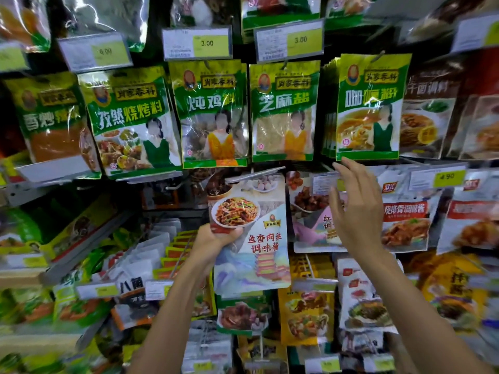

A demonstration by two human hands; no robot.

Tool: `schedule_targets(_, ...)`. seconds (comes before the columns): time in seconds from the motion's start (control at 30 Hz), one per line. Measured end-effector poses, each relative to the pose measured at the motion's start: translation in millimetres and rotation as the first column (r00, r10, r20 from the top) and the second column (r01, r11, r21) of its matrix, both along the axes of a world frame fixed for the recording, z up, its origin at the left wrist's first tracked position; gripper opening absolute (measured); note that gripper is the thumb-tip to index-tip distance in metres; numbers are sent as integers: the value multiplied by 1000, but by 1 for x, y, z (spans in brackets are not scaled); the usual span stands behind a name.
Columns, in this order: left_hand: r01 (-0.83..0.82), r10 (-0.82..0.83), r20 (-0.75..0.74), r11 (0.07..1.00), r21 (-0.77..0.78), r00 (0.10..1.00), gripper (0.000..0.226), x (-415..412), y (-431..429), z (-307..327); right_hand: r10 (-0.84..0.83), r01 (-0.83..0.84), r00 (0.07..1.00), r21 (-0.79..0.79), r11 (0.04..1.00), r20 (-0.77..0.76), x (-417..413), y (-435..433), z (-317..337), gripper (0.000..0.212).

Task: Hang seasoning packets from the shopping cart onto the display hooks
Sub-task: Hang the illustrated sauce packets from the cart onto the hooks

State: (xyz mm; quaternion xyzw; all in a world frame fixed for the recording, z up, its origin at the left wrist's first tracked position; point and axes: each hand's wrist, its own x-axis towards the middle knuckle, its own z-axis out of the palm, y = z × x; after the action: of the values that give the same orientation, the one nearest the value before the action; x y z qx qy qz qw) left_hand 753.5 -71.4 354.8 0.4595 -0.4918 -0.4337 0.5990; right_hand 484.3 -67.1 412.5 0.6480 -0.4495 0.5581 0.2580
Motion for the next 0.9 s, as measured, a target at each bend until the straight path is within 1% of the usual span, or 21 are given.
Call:
schedule_targets(0.13,32,-31,-44,999,18,999,51,-5,-12,-1,-68,70,992,17,997,-105,-5,-18,-6,37)
schedule_targets(0.23,58,-56,-67,998,26,996,48,-8,-18,-1,-94,93,987,-7,996,-128,-8,-26,-11,37)
schedule_targets(0.43,27,-23,-43,997,77,999,22,-15,-28,-1,-130,121,982,-68,990,-138,-10,-35,-15,37)
schedule_targets(0.57,-114,113,33,992,49,993,9,-21,-33,-4,-159,144,976,-106,984,-148,-11,-39,-20,39)
schedule_targets(0.7,-328,328,83,945,-11,941,14,-28,-37,-11,-142,127,981,-115,985,-132,-8,-42,-21,40)
schedule_targets(0.73,-382,383,108,924,-31,918,17,-31,-39,-12,-133,119,983,-115,986,-126,-8,-42,-21,39)
schedule_targets(0.8,-481,484,159,875,-58,860,33,-36,-43,-12,-121,108,986,-111,988,-115,-8,-42,-21,38)
schedule_targets(0.83,-523,523,186,850,-52,832,41,-38,-45,-10,-117,105,986,-107,989,-117,-8,-41,-21,39)
schedule_targets(0.9,-595,577,258,804,-10,775,49,-44,-47,-5,-114,102,985,-97,990,-128,-8,-40,-21,40)
